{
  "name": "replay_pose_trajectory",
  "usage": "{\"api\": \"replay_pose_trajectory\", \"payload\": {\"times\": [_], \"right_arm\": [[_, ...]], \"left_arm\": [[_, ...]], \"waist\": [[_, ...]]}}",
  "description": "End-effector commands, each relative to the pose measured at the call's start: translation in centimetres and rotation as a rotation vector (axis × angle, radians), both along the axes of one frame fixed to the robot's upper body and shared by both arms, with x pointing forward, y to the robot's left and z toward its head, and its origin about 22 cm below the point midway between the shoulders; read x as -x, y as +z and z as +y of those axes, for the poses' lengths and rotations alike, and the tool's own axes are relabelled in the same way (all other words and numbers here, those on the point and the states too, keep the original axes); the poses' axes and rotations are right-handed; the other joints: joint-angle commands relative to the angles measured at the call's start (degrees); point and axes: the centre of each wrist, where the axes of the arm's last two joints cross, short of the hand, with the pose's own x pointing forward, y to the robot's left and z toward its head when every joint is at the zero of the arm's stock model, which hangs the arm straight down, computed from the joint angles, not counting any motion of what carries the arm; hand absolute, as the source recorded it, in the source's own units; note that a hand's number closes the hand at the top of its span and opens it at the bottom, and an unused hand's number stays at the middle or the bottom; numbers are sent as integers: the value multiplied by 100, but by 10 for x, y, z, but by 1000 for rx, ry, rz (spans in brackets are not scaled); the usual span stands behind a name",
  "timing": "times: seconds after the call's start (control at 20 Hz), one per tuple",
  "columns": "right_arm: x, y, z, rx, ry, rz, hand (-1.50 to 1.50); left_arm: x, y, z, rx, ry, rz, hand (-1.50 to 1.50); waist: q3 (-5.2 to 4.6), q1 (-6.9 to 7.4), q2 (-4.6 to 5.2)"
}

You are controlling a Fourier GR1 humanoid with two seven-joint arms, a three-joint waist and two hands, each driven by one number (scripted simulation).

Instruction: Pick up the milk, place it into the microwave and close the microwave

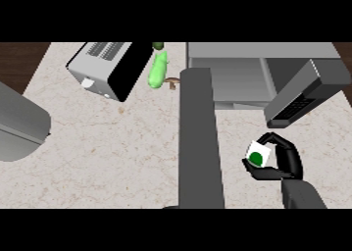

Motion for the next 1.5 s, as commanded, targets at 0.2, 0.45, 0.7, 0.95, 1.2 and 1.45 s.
{"api": "replay_pose_trajectory", "payload": {"times": [0.2,0.45,0.7,0.95,1.2,1.45], "right_arm": [[-13,44,48,22,46,-84,150],[-33,86,60,42,-5,-88,150],[-67,106,74,65,-13,-93,150],[-111,134,100,217,-103,-83,150],[-144,147,110,308,-105,-54,150],[-155,141,88,408,-191,-36,150]], "left_arm": [[6,-5,3,-6,27,6,-150],[4,-7,20,7,24,19,-150],[0,3,17,2,13,8,-150],[12,-6,21,12,17,14,-150],[-2,-8,21,-13,18,6,-150],[-13,-5,14,-11,-20,11,-150]], "waist": [[-6,-57,-18],[-4,-33,-10],[0,0,1],[-1,99,15],[3,159,57],[12,287,124]]}}
